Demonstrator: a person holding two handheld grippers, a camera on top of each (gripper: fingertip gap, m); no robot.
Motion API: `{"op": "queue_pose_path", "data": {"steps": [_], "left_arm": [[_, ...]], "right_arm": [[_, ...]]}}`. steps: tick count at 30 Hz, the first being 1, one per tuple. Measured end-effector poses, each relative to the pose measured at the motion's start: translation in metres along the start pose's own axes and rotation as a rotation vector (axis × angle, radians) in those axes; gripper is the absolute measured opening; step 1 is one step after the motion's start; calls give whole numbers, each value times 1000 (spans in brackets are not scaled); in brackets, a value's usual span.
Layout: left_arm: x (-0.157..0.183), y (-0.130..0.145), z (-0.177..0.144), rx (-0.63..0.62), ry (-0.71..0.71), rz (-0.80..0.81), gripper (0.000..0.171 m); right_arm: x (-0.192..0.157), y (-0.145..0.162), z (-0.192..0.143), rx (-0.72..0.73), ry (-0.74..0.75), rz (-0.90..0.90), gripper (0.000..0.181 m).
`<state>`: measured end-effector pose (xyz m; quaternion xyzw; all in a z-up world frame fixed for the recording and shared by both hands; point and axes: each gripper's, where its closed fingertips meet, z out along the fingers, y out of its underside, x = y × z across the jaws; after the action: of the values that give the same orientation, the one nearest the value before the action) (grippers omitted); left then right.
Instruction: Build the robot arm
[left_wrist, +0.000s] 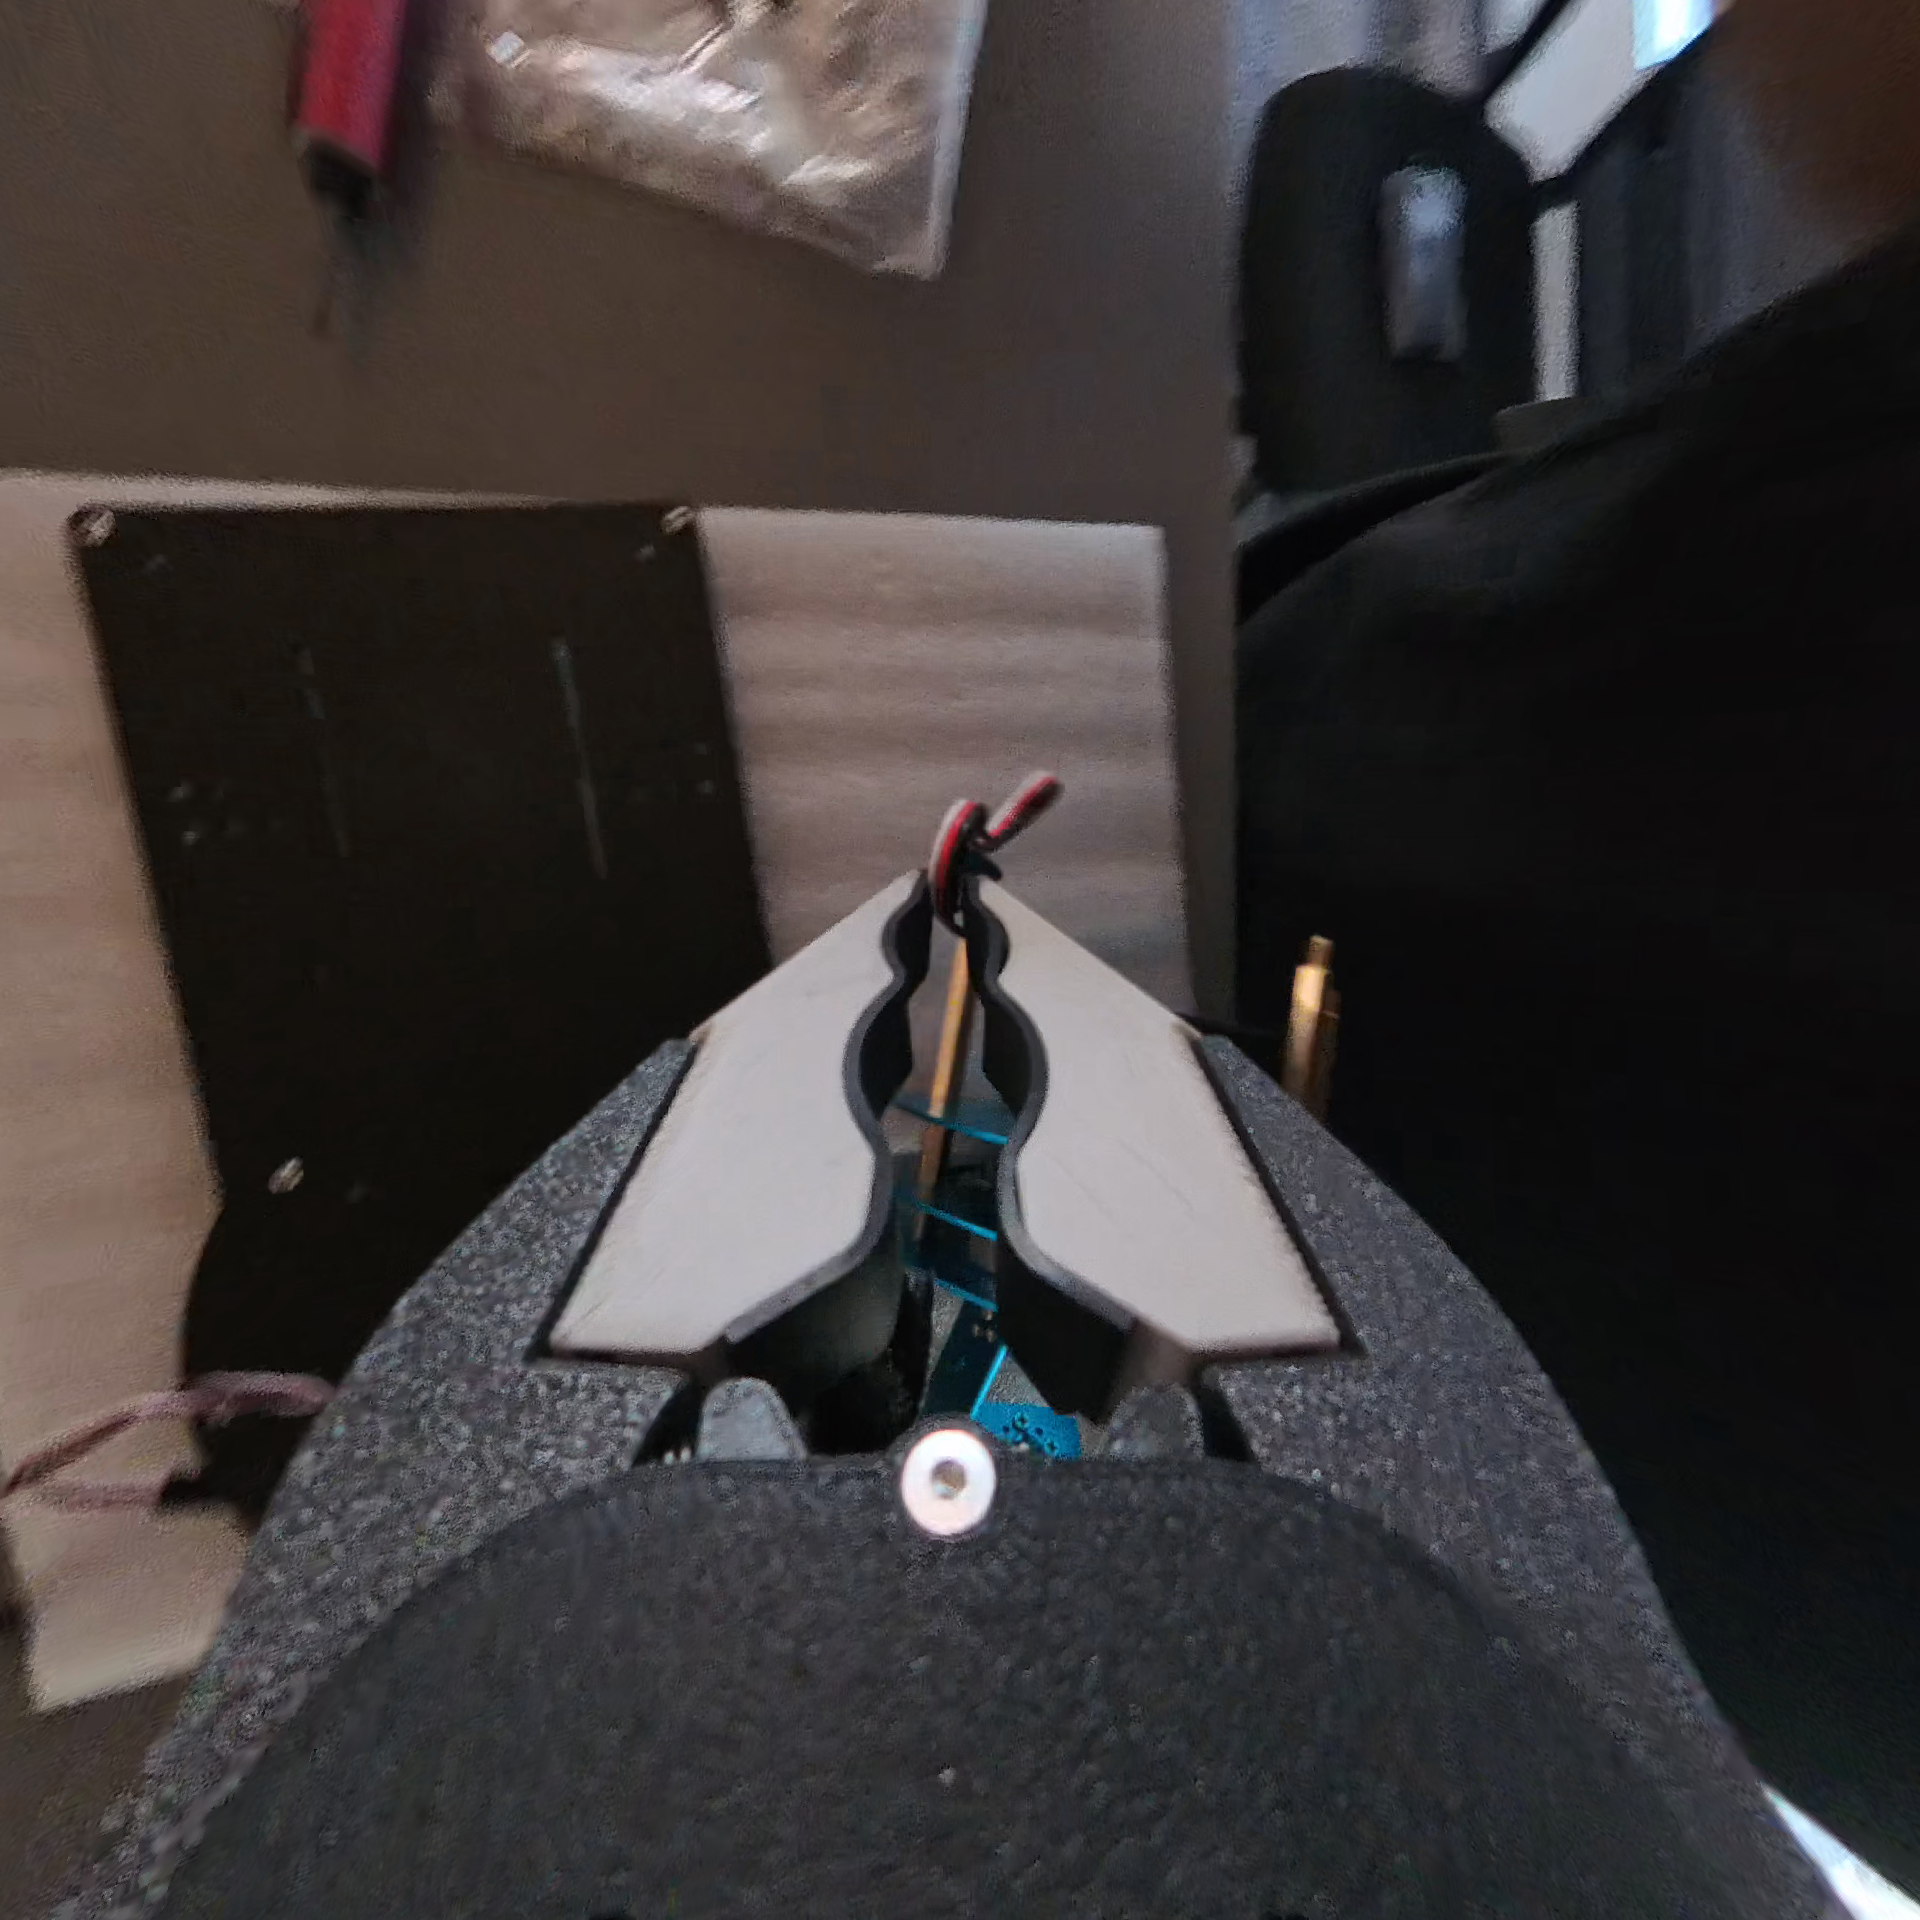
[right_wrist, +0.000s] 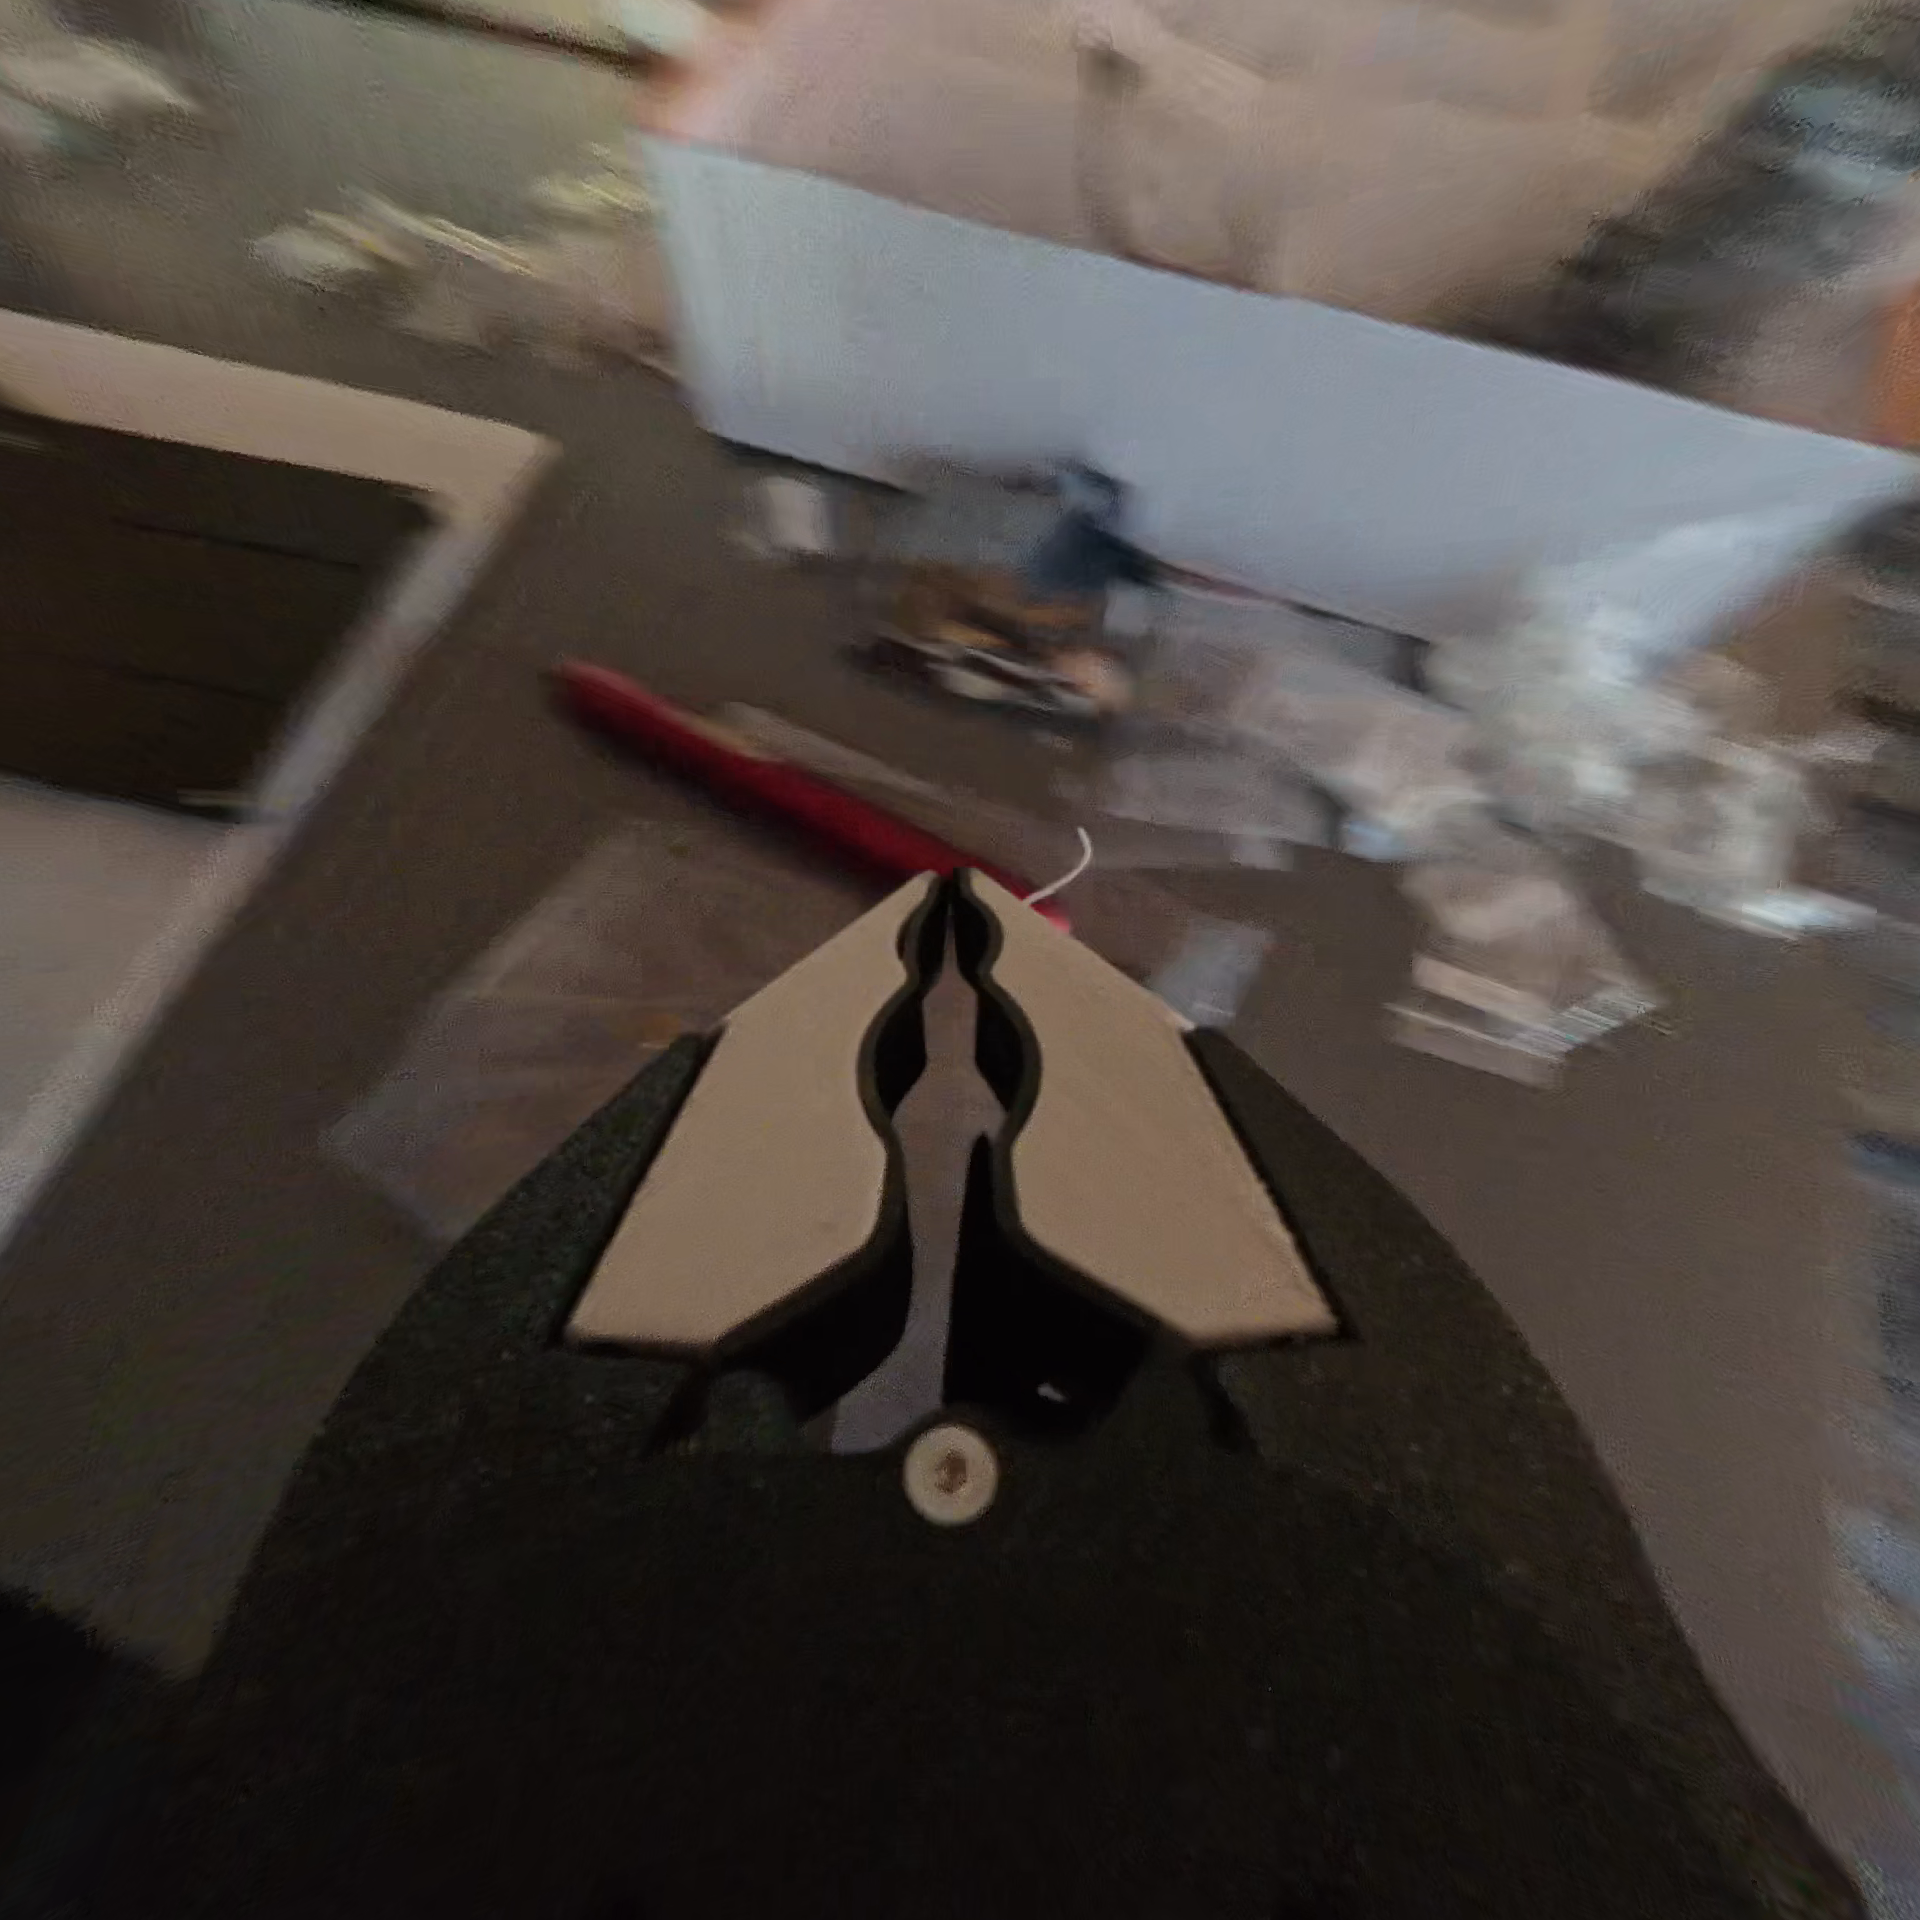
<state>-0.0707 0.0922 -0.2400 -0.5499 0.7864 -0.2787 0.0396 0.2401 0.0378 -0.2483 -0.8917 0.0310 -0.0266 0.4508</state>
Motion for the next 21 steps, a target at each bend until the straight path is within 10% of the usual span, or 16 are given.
{"op": "queue_pose_path", "data": {"steps": [6, 14, 17, 21], "left_arm": [[2, -6, 7, -50, -118, 6, 4], [-6, -9, 9, -53, -176, -33, 4], [-12, -8, 8, -53, -196, -42, 5], [-17, -12, -1, 5, -175, -82, 19]], "right_arm": [[95, 3, 38, -142, 68, 37, 0], [97, -8, 42, -147, 8, 33, 14], [45, -18, 13, -100, -98, 111, 18], [-131, -47, -8, 61, -557, 97, 28]]}}
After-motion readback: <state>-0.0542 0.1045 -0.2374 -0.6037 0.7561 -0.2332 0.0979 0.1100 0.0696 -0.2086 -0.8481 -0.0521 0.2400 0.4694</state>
